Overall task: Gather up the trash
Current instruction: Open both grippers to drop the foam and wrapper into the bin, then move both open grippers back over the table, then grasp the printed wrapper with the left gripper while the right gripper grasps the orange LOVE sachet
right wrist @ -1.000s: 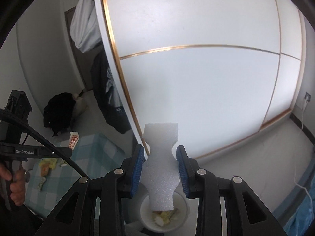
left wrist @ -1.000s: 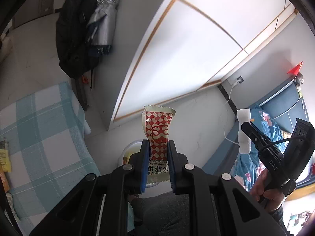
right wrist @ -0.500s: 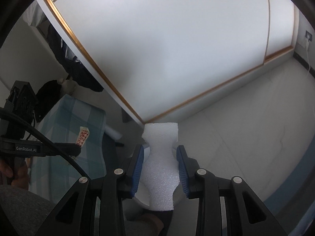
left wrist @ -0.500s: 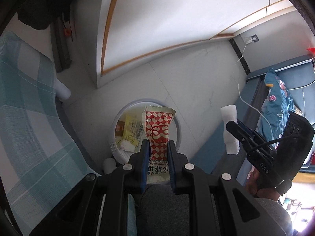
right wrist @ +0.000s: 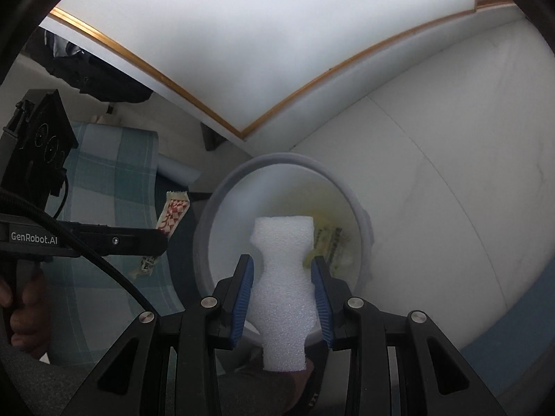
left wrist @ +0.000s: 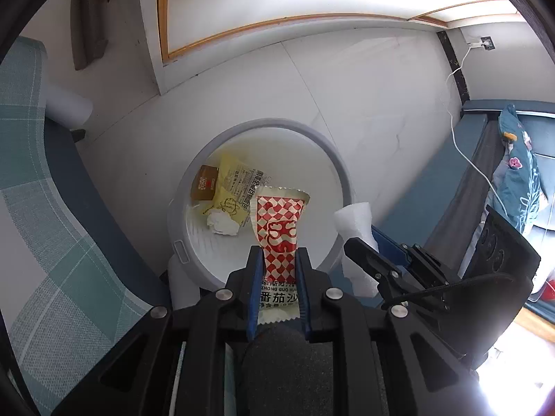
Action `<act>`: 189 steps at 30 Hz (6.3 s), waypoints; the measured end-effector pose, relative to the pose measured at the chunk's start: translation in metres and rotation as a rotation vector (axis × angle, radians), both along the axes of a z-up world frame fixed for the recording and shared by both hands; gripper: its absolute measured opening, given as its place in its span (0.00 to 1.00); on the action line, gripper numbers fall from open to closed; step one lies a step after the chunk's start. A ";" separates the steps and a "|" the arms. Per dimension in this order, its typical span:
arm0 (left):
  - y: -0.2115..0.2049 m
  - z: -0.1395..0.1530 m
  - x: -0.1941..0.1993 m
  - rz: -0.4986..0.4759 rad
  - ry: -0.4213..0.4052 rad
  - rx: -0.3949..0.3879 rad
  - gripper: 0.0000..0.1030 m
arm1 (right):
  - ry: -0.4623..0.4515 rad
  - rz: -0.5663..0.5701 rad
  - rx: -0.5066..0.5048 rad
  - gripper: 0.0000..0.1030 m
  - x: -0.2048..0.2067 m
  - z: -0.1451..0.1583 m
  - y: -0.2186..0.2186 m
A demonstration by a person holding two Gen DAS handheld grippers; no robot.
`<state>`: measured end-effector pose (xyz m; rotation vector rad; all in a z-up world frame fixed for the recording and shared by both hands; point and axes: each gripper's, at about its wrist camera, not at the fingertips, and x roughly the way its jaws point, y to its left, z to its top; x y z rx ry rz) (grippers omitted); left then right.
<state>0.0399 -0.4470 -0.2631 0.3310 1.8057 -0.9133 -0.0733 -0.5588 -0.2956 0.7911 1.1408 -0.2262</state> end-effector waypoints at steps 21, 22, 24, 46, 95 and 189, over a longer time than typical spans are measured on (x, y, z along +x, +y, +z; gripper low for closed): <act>-0.006 0.003 0.009 -0.017 -0.034 0.075 0.55 | 0.040 -0.026 -0.016 0.56 -0.019 -0.006 -0.017; -0.005 0.006 0.008 -0.015 -0.038 0.071 0.55 | 0.033 -0.031 -0.021 0.56 -0.022 -0.004 -0.019; -0.003 0.010 0.007 -0.015 -0.060 0.069 0.55 | 0.029 -0.044 -0.032 0.56 -0.027 0.002 -0.024; 0.055 0.155 -0.013 0.077 -0.567 -0.084 0.55 | -0.285 -0.106 -0.280 0.57 -0.038 0.174 -0.027; 0.458 0.229 0.055 0.928 -0.975 -0.202 0.85 | -0.821 0.438 -0.466 0.93 0.092 0.352 0.326; 0.529 0.169 0.058 0.849 -0.538 -0.405 0.12 | -0.259 0.498 0.230 0.26 0.231 0.120 0.397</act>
